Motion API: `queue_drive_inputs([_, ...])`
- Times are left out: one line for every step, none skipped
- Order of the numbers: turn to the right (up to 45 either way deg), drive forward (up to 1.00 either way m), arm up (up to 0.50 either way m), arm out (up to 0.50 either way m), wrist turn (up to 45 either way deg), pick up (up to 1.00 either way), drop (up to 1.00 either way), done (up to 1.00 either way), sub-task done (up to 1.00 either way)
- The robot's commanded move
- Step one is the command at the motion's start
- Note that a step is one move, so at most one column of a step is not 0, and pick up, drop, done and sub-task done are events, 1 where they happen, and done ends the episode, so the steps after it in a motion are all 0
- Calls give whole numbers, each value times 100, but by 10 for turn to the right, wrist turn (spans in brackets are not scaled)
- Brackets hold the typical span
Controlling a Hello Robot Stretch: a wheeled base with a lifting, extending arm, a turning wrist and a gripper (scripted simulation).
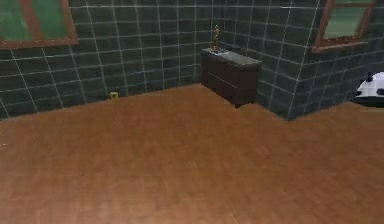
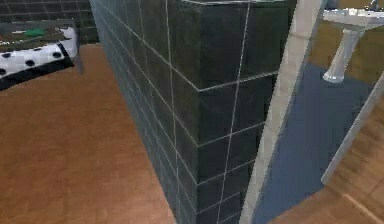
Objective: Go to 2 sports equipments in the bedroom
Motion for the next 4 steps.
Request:
queue_drive_inputs([0, 35, 0, 0, 0, 0, 0, 0, 0])
queue_drive_inputs([450, 0, 0, 0, 0, 0, 0, 0, 0])
queue_drive_inputs([90, 0, 0, 0, 0, 0, 0, 0, 0])
queue_drive_inputs([0, 100, 0, 0, 0, 0, 0, 0, 0])
